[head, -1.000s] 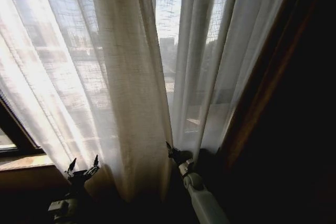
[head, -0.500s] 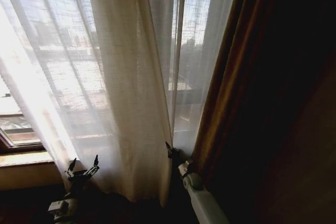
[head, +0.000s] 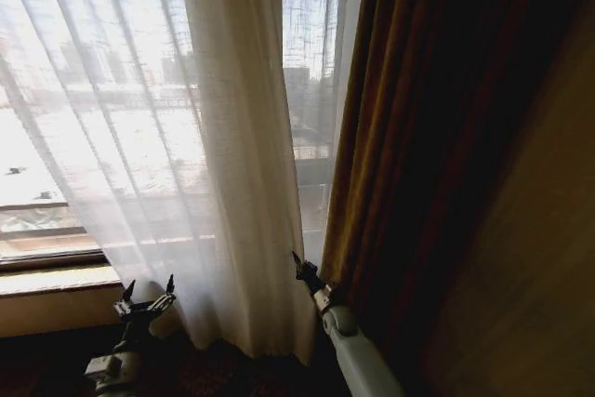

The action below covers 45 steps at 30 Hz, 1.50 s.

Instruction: Open the curtains by pulling them apart, changing their state from closed to fully open.

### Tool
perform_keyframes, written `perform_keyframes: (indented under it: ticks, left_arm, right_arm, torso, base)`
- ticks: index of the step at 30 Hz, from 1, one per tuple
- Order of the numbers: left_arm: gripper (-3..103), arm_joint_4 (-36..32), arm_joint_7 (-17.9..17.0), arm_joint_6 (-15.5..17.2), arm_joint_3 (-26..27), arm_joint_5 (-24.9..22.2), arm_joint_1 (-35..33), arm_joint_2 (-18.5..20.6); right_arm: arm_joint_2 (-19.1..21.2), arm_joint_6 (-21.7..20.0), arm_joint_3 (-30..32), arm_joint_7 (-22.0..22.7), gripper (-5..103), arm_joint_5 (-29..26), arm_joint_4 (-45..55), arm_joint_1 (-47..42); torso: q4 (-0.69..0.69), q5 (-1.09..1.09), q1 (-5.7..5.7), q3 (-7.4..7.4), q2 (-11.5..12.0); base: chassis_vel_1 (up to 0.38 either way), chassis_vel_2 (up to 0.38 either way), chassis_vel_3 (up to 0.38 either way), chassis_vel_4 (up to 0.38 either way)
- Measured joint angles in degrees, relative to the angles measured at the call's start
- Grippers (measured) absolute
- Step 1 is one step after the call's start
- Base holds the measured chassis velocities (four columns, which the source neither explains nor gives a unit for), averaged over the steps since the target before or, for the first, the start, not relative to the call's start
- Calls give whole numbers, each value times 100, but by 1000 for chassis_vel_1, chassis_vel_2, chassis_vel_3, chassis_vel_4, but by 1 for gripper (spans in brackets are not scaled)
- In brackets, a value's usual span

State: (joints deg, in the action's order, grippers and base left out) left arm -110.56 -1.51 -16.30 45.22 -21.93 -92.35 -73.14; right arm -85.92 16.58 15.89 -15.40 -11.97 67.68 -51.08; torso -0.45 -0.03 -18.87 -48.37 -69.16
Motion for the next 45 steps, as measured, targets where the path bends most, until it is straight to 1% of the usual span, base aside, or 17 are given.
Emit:
perform_keyframes:
  ticks: [2,3,6,8,10,17,22,26,30,32,33,34,37,38,41,44,45]
  left_arm:
    - [100,0,0,0,0,0,0,0]
    - [100,0,0,0,0,0,0,0]
    - [100,0,1,0,-2,0,0,-1]
    - [100,0,0,0,-2,0,0,-1]
    - [100,0,1,0,-4,0,0,-1]
    - [100,0,1,0,-4,0,0,-2]
    - [100,0,2,0,-5,0,0,-2]
    - [100,0,2,0,-5,0,0,-2]
    - [100,0,2,0,-5,0,0,-1]
    - [100,0,3,0,-5,0,0,-2]
    - [100,0,4,0,-5,0,0,-2]
    - [100,0,4,0,-5,0,0,-2]
    - [100,0,4,0,-5,0,0,-1]
    - [100,0,3,0,-4,0,0,-1]
    - [100,-1,3,0,-5,0,0,-1]
    - [100,0,3,0,-4,0,0,-1]
    - [100,-1,3,0,-4,0,0,-1]
  right_arm:
    - [25,-56,6,378,0,135,-177,187]
    - [25,-56,6,378,0,135,-177,187]
    - [120,-266,182,1212,0,233,-461,515]
    - [138,-309,214,1317,0,231,-480,549]
    - [224,-454,387,1736,0,181,-521,664]
    - [365,-732,661,2343,0,173,-301,617]
    - [452,-969,816,2769,0,412,-62,450]
    - [468,-980,804,2805,0,423,54,357]
    - [553,-1146,561,2624,-2,124,537,55]
    - [671,-1449,301,2311,8,-328,1168,-321]
    - [711,-1468,230,2193,8,-450,1371,-444]
    - [711,-1468,230,2193,8,-450,1371,-444]
    - [818,-1332,147,1917,19,-635,1742,-712]
    - [910,-1279,129,1805,30,-704,1956,-871]
    - [1014,-1130,141,1694,35,-709,2127,-1043]
    - [1086,-1011,298,1435,52,-389,2288,-1299]
    - [1090,-977,312,1403,52,-364,2324,-1352]
  torso:
    - [0,0,0,0,0]
    - [0,0,0,0,0]
    - [-1,4,0,0,0]
    - [-1,3,0,0,0]
    - [-1,2,0,0,0]
    - [-1,1,0,0,0]
    - [-2,2,0,0,0]
    - [-2,2,-1,0,0]
    - [-2,1,-1,0,0]
    - [-2,3,0,0,0]
    - [-2,2,0,0,0]
    - [-2,2,0,0,0]
    - [-1,2,0,0,0]
    - [-1,1,0,0,0]
    - [-2,1,0,0,0]
    - [-2,1,0,1,0]
    - [-3,1,0,0,0]
  base:
    - [0,0,0,0]
    - [0,0,0,0]
    - [0,0,0,0]
    - [0,0,0,0]
    - [0,0,0,0]
    - [0,0,0,0]
    - [0,0,0,0]
    - [0,0,0,0]
    - [0,0,0,0]
    - [0,0,0,0]
    - [0,0,0,0]
    - [0,0,0,0]
    - [0,0,0,0]
    - [0,0,0,0]
    - [0,0,0,0]
    - [0,0,0,0]
    - [0,0,0,0]
